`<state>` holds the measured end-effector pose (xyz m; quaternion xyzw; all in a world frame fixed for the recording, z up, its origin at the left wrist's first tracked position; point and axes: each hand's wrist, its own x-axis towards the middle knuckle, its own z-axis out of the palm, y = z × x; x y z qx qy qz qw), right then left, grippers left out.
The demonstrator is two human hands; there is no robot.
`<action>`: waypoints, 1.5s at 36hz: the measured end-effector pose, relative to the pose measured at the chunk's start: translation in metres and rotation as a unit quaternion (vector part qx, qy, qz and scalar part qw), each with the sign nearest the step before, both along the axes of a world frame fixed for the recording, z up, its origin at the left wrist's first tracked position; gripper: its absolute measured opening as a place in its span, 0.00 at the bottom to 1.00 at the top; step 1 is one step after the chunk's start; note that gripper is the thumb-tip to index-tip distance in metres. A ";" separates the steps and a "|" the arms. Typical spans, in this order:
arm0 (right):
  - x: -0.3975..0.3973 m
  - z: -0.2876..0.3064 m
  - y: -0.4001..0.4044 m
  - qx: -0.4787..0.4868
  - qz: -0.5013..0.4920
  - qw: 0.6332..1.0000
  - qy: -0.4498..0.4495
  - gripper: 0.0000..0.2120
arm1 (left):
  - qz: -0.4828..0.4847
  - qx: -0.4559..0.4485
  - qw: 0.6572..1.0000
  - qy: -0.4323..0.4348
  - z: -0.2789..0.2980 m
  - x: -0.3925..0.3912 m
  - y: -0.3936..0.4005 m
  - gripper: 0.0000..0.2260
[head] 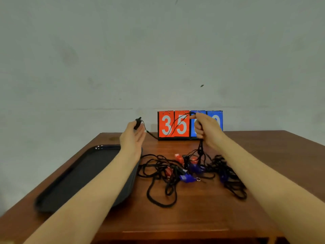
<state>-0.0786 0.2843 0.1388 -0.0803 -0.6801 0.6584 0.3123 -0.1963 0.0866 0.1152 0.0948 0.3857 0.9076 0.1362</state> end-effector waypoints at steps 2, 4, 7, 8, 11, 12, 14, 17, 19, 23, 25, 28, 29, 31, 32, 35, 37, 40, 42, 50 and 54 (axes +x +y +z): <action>-0.004 -0.019 0.000 0.082 -0.003 0.996 -0.042 0.12 | 0.047 -0.059 0.997 0.011 -0.006 0.007 0.016 0.06; -0.009 -0.034 0.006 0.096 -0.013 0.994 -0.059 0.13 | 0.076 -0.107 0.991 0.029 -0.013 0.015 0.030 0.03; -0.016 -0.051 0.016 0.110 -0.045 0.990 -0.081 0.15 | 0.040 -0.114 0.992 0.037 -0.028 0.019 0.049 0.04; -0.019 -0.058 0.020 0.135 -0.057 0.985 -0.090 0.15 | 0.008 -0.102 0.994 0.027 -0.034 0.020 0.054 0.05; -0.026 -0.075 0.035 0.197 -0.078 0.972 -0.105 0.15 | -0.048 -0.051 0.998 -0.008 -0.050 0.017 0.070 0.05; -0.029 -0.081 0.039 0.203 -0.079 0.970 -0.105 0.15 | -0.045 -0.060 0.997 -0.014 -0.055 0.015 0.076 0.06; -0.033 -0.092 0.046 0.212 -0.085 0.968 -0.099 0.15 | -0.029 -0.074 0.997 -0.022 -0.064 0.009 0.085 0.07; -0.034 -0.106 0.049 0.233 -0.090 0.965 -0.087 0.14 | -0.015 -0.100 0.995 0.004 -0.074 -0.002 0.094 0.11; -0.035 -0.109 0.046 0.250 -0.060 0.962 -0.094 0.13 | -0.012 -0.139 0.990 0.037 -0.076 -0.005 0.096 0.14; -0.035 -0.113 0.041 0.287 -0.055 0.953 -0.077 0.10 | -0.053 -0.232 0.967 0.089 -0.078 -0.005 0.095 0.17; -0.035 -0.114 0.041 0.347 -0.059 0.932 -0.090 0.09 | -0.065 -0.283 0.948 0.130 -0.080 -0.006 0.092 0.15; -0.032 -0.113 0.038 0.419 -0.065 0.900 -0.103 0.10 | -0.070 -0.362 0.907 0.203 -0.085 -0.006 0.088 0.10; -0.030 -0.112 0.037 0.429 -0.066 0.895 -0.099 0.11 | -0.059 -0.390 0.886 0.244 -0.087 -0.007 0.088 0.11; -0.027 -0.111 0.035 0.435 -0.066 0.894 -0.086 0.10 | -0.034 -0.426 0.845 0.322 -0.088 -0.006 0.089 0.14; -0.026 -0.111 0.035 0.431 -0.063 0.897 -0.078 0.10 | -0.035 -0.435 0.830 0.347 -0.089 -0.004 0.090 0.16; -0.021 -0.109 0.035 0.403 -0.050 0.912 -0.063 0.10 | -0.084 -0.419 0.829 0.361 -0.089 0.001 0.091 0.22; -0.016 -0.106 0.034 0.406 -0.044 0.910 -0.065 0.10 | -0.113 -0.400 0.833 0.365 -0.089 0.003 0.091 0.22; -0.011 -0.103 0.034 0.413 -0.042 0.906 -0.082 0.10 | -0.132 -0.401 0.811 0.406 -0.090 0.008 0.089 0.16; -0.008 -0.101 0.033 0.406 -0.035 0.909 -0.087 0.10 | -0.134 -0.418 0.790 0.428 -0.090 0.012 0.088 0.12; -0.004 -0.095 0.028 0.335 -0.018 0.940 -0.065 0.10 | -0.167 -0.377 0.854 0.317 -0.084 0.019 0.089 0.13; -0.001 -0.090 0.036 0.370 -0.040 0.922 -0.109 0.12 | -0.080 -0.287 0.937 0.182 -0.072 0.015 0.089 0.10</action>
